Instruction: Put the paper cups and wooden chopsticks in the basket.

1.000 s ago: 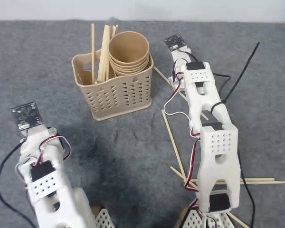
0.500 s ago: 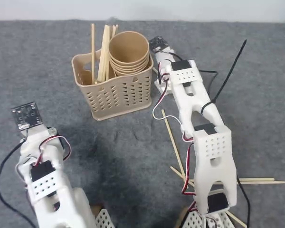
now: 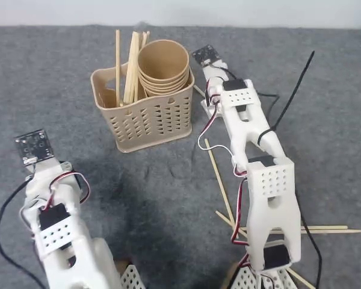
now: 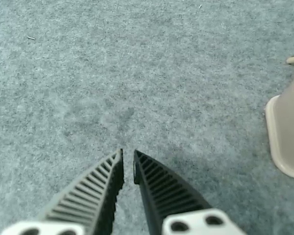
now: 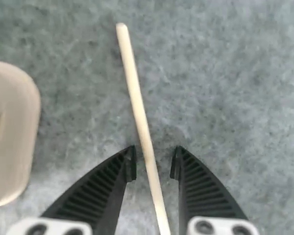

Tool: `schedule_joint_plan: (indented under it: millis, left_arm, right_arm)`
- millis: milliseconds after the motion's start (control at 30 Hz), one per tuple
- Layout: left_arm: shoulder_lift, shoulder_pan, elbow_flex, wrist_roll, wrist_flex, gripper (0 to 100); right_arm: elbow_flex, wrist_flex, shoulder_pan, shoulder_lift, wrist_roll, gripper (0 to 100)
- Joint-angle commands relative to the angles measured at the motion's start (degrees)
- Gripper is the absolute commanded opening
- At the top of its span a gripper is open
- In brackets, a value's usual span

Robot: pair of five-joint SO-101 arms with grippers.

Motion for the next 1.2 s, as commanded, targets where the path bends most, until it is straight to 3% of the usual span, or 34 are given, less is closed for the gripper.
schedule_joint_plan:
  millis: [0,100,200,467,833,967,1167]
  left_arm:
    - [-0.9,-0.1,-0.2,-0.5,-1.4,3]
    - [-0.9,-0.1,-0.2,-0.5,-1.4,3]
    - [-0.9,-0.1,-0.2,-0.5,-1.4,3]
    - [-0.9,-0.1,-0.2,-0.5,-1.4,3]
    - [-0.9,-0.1,-0.2,-0.5,-1.4,3]
    - [-0.9,-0.1,-0.2,-0.5,-1.4,3]
    - [-0.9,-0.1,-0.2,-0.5,-1.3,3]
  right_arm:
    - [-0.4,0.0,-0.8,0.3,4.2,13.9]
    - [-0.5,2.2,-0.9,0.6,8.9,11.3]
    - [-0.6,3.8,-0.5,-1.5,9.0,0.0]
    - [-0.5,12.4,0.8,-13.9,1.7,0.6]
    - [-0.3,27.6,0.5,-36.3,1.2,0.6]
    - [-0.3,29.7,0.1,-47.0,-7.2,0.6]
    - [-0.1,34.2,-7.3,-61.2,-18.9,0.6]
